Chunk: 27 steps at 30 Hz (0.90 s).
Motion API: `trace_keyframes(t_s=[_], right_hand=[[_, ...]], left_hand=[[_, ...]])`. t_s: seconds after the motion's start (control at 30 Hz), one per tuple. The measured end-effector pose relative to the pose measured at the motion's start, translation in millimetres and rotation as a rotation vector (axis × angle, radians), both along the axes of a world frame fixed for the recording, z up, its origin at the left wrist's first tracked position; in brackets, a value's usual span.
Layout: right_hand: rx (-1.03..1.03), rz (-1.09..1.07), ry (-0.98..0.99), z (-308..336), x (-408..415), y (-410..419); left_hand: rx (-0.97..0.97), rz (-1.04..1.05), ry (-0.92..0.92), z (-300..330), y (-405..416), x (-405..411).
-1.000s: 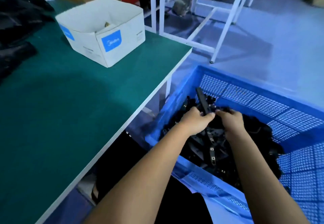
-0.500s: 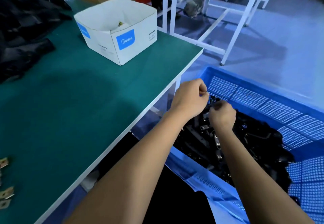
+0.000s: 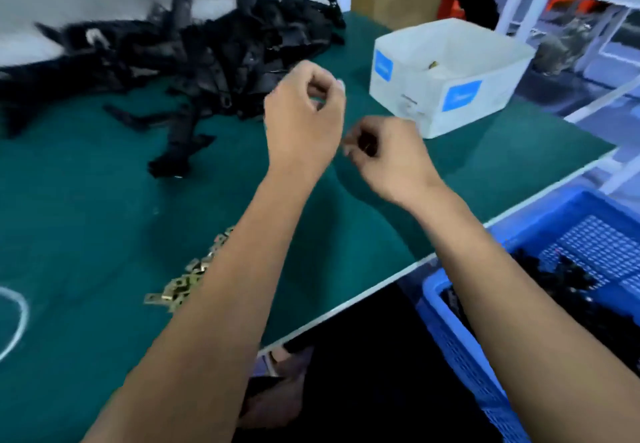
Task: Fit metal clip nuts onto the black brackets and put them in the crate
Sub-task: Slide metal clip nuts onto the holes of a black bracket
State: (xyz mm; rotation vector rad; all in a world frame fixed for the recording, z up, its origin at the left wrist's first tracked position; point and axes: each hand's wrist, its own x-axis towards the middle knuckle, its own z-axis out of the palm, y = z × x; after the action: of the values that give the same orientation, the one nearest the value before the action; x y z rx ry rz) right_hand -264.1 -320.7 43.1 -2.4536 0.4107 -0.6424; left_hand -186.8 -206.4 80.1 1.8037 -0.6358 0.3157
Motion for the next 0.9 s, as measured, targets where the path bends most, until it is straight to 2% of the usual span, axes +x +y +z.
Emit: trace_keyframes(t_s=[0.17,0.23,0.3,0.43,0.63,0.83,0.9], right_hand=[[-0.048,0.411,0.219,-4.0,86.8,96.4],[-0.076,0.472,0.247,-7.2,110.4,123.8],[-0.180,0.474,0.272,-12.7,132.4,144.7],[-0.293,0.431,0.245,-21.4,159.7,165.2],[-0.165,0.417,0.090,-32.0,162.0,158.9],[-0.124,0.394,0.081,-30.6,164.6,153.6],[-0.164,0.387,0.098,-29.7,164.7,154.7]], left_hand=[[0.256,0.427,-0.066,-20.1,119.9,76.9],[0.475,0.509,-0.012,-36.6,151.9,97.8],[0.599,0.470,0.079,-54.1,174.9,110.2],[0.507,0.381,0.092,-72.8,199.0,126.4],[0.411,0.508,0.053,-75.9,206.3,138.6],[0.204,0.607,-0.112,-67.6,215.4,126.4],[0.229,0.583,-0.169,-64.8,214.6,120.9]])
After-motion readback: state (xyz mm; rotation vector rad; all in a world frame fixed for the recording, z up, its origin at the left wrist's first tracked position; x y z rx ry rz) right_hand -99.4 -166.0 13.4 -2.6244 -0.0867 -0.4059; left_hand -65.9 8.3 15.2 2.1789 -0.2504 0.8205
